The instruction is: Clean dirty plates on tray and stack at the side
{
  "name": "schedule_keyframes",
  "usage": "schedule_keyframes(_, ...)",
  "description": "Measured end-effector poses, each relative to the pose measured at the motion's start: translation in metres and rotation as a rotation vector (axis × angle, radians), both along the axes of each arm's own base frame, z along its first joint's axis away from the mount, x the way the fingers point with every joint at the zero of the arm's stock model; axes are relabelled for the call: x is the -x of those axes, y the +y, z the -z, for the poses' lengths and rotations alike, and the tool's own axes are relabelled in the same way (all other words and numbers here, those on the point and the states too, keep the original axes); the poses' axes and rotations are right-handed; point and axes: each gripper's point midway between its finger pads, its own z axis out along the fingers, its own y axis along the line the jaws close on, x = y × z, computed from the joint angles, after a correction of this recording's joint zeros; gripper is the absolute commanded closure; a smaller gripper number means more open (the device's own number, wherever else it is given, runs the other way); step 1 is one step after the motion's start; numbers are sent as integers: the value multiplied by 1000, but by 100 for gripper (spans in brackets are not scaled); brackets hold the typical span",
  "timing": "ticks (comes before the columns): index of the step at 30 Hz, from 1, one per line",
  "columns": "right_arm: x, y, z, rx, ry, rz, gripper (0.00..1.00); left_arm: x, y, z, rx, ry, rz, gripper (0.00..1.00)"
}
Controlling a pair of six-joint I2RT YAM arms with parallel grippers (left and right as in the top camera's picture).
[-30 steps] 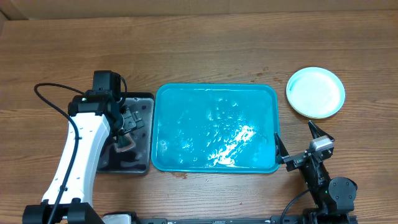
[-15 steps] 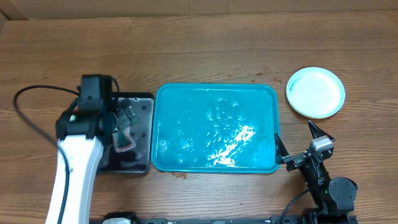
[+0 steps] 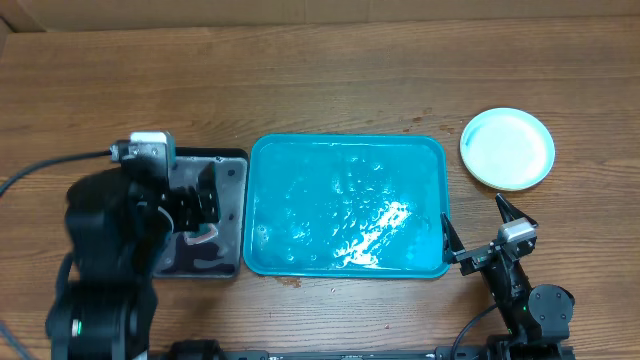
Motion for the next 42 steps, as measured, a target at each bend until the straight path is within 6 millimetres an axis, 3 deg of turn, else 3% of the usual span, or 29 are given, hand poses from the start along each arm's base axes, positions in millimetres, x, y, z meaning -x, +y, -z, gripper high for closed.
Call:
schedule_keyframes(5,0,0,0,0,0,0,0,21,-14,-50,-66,-294,110,1)
schedule_keyframes(9,0,0,0,-1,0,0,0,41,-23,-63,-97,-507,156,1)
schedule_keyframes(18,0,0,0,0,0,0,0,55,-39,-13,-100,-701,249,0)
schedule_keyframes(34,0,0,0,0,0,0,0,50,-43,37,2,-881,258,0)
schedule_keyframes(42,0,0,0,0,-1,0,0,44,-42,56,53,-843,248,1)
